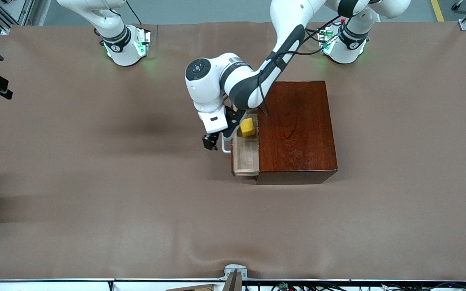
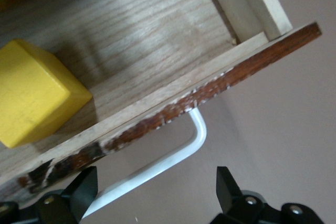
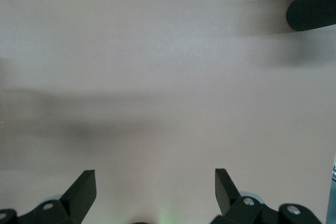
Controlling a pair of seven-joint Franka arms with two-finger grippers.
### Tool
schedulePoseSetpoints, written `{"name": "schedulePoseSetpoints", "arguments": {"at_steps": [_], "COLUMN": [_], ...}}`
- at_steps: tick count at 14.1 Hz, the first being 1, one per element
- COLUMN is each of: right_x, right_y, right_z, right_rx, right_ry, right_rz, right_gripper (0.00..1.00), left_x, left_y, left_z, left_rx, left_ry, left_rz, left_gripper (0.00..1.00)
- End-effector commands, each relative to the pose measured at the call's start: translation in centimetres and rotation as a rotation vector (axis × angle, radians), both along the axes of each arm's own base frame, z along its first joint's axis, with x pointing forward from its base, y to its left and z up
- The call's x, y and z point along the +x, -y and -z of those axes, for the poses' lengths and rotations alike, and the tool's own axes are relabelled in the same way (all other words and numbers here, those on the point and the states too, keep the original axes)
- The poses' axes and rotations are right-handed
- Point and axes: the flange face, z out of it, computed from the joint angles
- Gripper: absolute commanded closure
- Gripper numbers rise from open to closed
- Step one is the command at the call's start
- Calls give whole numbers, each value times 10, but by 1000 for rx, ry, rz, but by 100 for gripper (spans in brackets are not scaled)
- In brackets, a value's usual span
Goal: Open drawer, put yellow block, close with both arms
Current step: 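Push the drawer front shut into the box with the left gripper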
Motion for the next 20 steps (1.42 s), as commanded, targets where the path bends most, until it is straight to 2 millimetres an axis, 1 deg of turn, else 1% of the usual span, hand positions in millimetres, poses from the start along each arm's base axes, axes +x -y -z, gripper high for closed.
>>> {"name": "schedulePoseSetpoints", "arguments": {"at_steps": [1,4,6,8,11,13,17,18,20], "right_x": [0,0,0,0,0,0,0,0,0], "right_y": [1,1,1,1,1,1,1,0,0], "right_z": [-3,-2,-2,-2,-1,-1,-1,-1,-1], "right_rx": [-18,-17,-17,-17,-17,-17,-17,-16,-17], "right_ry": [-9,-12,-12,-12,-13,-13,-13,-13,-18], "right_rz": [-13,-11,-13,-13,-13,-13,-13,-14,-14], "right_gripper": [0,0,0,0,0,0,0,0,0], "left_x": [17,16,22,23,23,29,32,37,39], "left_y": [-33,-38,-44,-45,-53,-60,-64,-70,-73], "left_z": [-24,-25,-25,-22,-13,-11,-11,-10,-10], "left_rx": [64,96,97,103,132,136,141,146,149], "left_ry": [-26,-53,-53,-58,-85,-90,-98,-105,-110], "left_rz": [-18,-11,-19,-17,-7,-18,-15,-23,-21], "left_gripper": [0,0,0,0,0,0,0,0,0]}}
